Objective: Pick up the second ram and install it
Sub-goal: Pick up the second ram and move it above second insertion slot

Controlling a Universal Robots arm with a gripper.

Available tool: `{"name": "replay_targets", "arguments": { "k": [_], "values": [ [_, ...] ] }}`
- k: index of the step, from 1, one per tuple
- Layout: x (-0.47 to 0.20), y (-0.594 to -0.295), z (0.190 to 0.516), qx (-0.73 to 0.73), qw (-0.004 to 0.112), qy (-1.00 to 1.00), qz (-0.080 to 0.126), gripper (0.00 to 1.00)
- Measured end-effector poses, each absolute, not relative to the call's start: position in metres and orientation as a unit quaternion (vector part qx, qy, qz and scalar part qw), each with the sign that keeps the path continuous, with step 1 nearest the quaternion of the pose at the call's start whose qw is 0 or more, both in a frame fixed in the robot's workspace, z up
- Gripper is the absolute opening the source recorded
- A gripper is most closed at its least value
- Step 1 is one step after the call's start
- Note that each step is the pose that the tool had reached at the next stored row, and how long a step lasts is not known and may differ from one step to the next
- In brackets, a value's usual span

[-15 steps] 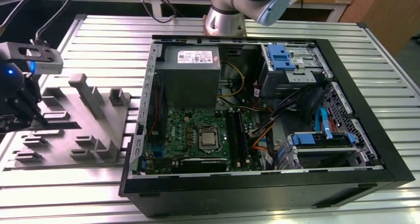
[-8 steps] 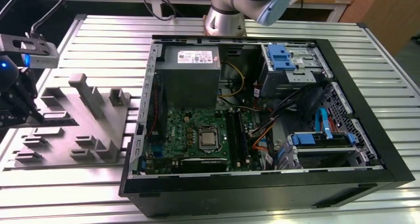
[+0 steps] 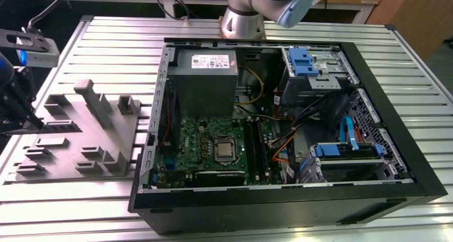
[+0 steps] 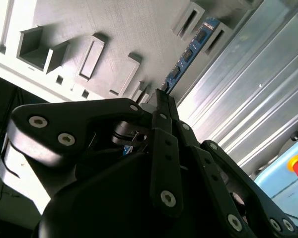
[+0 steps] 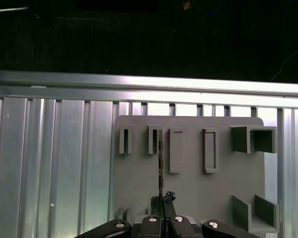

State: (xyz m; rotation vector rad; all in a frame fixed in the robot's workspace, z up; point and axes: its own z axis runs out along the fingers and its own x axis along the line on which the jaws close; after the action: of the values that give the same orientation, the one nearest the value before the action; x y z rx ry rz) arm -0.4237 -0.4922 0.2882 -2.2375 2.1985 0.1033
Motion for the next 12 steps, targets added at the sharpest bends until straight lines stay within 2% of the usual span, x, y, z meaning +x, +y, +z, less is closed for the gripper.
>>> {"name": "replay_targets", "arguments": {
  "k": [12],
  "values": [
    [-0.424,-0.492,0.316,-0.712,0.000,0.702,0.031,0.11]
  ]
}}
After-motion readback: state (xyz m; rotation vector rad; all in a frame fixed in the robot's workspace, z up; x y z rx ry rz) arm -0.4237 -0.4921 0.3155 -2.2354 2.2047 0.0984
